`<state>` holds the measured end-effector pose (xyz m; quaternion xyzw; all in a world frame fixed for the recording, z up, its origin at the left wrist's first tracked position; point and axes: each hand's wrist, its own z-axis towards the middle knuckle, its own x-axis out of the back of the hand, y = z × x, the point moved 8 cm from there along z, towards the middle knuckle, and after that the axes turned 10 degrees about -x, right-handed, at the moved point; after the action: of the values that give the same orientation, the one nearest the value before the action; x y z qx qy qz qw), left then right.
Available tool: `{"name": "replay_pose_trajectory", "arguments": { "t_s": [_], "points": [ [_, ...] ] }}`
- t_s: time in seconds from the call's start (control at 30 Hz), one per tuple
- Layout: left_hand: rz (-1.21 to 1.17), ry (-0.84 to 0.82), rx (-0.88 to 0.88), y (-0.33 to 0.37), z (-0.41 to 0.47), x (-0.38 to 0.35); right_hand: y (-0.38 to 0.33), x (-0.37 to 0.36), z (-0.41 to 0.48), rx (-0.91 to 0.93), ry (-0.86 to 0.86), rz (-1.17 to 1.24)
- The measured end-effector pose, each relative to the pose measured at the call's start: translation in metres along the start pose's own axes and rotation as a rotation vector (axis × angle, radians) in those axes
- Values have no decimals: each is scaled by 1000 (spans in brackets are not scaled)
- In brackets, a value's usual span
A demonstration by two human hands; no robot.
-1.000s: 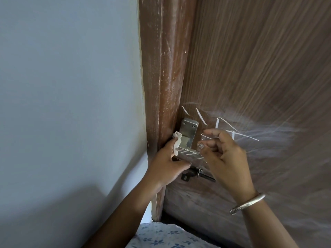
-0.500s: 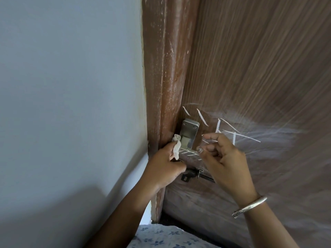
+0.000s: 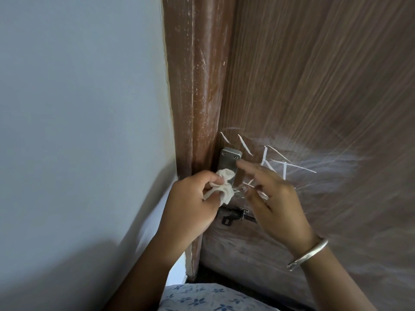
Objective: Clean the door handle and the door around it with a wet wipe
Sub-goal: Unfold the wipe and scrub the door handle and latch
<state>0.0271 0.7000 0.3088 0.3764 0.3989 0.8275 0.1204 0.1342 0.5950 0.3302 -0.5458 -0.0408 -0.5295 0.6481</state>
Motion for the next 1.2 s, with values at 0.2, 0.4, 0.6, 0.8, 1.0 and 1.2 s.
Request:
{"name": "replay_pose_trajectory", "arguments": {
  "t_s": [0.2, 0.4, 0.6, 0.8, 1.0, 1.2],
  "points": [
    [-250, 56, -67, 6, 1, 0, -13, -18, 3, 51, -149, 79],
    [-346, 79, -127, 11, -1, -1, 8, -25, -2, -324, -266, 741],
    [-301, 120, -200, 18, -2, -1, 18, -21, -6, -416, -215, 795],
    [-131, 95, -209, 12, -8, -10, 12, -23, -16, -348, -225, 691],
    [-65, 111, -223, 8, -8, -10, 25, -19, -18, -398, -131, 590],
    [-66, 217, -168, -7, -11, -6, 38, 12, 0, -387, 63, 367]
  ]
}}
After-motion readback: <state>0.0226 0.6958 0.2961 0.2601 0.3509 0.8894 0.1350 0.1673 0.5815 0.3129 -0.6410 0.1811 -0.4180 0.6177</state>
